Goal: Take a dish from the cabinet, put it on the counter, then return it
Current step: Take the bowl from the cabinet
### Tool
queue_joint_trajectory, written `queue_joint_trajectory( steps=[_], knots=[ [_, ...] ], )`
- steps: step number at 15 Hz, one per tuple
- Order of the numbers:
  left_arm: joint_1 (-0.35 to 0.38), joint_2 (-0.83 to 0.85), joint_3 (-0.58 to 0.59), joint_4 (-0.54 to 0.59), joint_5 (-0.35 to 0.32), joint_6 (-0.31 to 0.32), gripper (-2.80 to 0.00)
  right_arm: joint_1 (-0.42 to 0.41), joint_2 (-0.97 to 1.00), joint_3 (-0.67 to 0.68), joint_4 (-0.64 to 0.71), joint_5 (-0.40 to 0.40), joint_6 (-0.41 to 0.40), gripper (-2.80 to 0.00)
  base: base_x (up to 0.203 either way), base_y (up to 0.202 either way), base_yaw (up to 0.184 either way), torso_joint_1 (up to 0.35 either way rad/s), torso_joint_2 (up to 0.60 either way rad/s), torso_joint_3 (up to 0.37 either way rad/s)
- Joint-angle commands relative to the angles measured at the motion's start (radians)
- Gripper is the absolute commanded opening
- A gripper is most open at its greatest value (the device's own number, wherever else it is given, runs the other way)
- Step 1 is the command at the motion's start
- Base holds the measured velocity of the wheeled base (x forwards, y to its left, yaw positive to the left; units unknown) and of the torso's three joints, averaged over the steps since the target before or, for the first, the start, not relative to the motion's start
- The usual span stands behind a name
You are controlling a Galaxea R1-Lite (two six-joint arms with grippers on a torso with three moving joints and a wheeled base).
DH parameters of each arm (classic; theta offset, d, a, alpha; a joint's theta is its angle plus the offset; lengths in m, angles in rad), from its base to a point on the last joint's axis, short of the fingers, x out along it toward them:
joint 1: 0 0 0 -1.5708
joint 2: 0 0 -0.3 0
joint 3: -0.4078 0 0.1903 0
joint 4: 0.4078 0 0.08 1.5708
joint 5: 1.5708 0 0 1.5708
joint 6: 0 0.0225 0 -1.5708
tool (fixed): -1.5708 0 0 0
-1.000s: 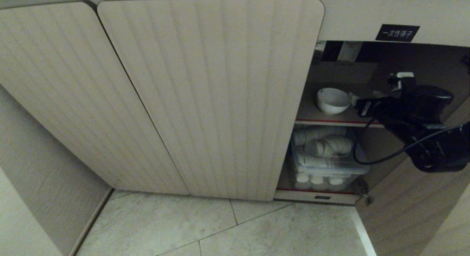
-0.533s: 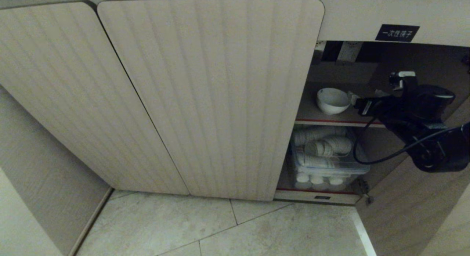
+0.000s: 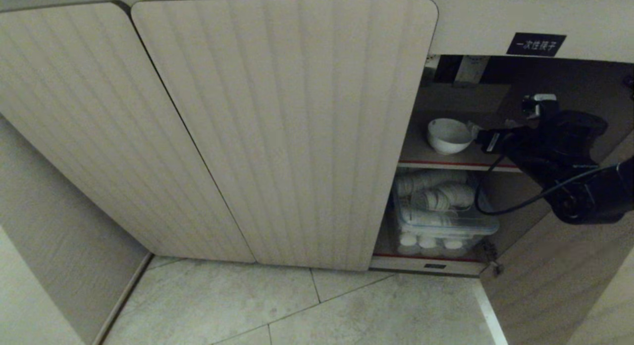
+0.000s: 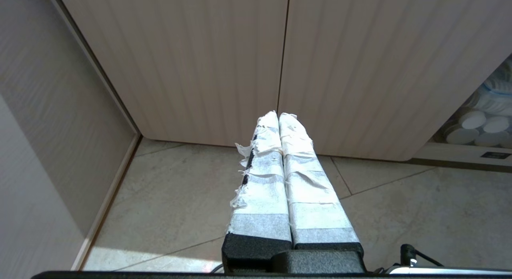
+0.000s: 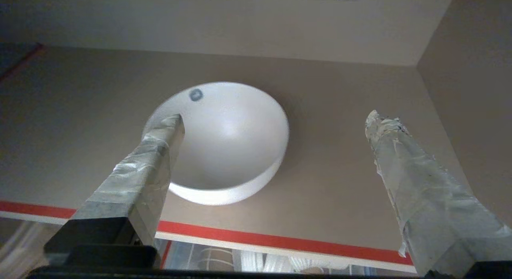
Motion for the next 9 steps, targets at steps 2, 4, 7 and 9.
queue_joint_trajectory(
  steps=[2,4,7,9],
  knots=[
    [0.0,0.0,0.0,0.0,0.0,-0.001,-2.8,-0.005,0.024,-0.05,0.036,0.001,0.002,0.0,0.0,0.0,0.0,0.0,0.0,0.0],
    [0.0,0.0,0.001,0.0,0.0,-0.001,-2.8,-0.006,0.036,-0.093,0.072,0.001,0.019,0.0,0.0,0.0,0.0,0.0,0.0,0.0],
    [0.0,0.0,0.001,0.0,0.0,-0.001,-2.8,-0.006,0.05,-0.156,0.142,0.001,0.052,0.0,0.0,0.0,0.0,0.0,0.0,0.0],
    [0.0,0.0,0.0,0.0,0.0,-0.001,-2.8,-0.006,0.07,-0.192,0.174,0.002,0.059,0.0,0.0,0.0,0.0,0.0,0.0,0.0]
  ],
)
